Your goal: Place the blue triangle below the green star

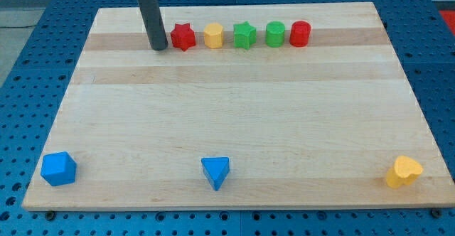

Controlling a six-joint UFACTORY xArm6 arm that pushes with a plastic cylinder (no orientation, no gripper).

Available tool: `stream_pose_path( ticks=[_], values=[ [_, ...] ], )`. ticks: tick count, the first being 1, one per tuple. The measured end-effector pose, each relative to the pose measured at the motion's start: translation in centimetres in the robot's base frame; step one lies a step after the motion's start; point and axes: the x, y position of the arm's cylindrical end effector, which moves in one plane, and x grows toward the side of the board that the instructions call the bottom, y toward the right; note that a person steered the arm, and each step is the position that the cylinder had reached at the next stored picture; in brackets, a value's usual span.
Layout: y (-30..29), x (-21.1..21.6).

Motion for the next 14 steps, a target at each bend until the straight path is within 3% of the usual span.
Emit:
stream_pose_path(
  ticks=[6, 10, 11, 14],
  values=[
    [0.3, 1.0],
    [0.9, 26.2],
    [4.6, 30.4],
    [12.0, 28.0]
  ],
)
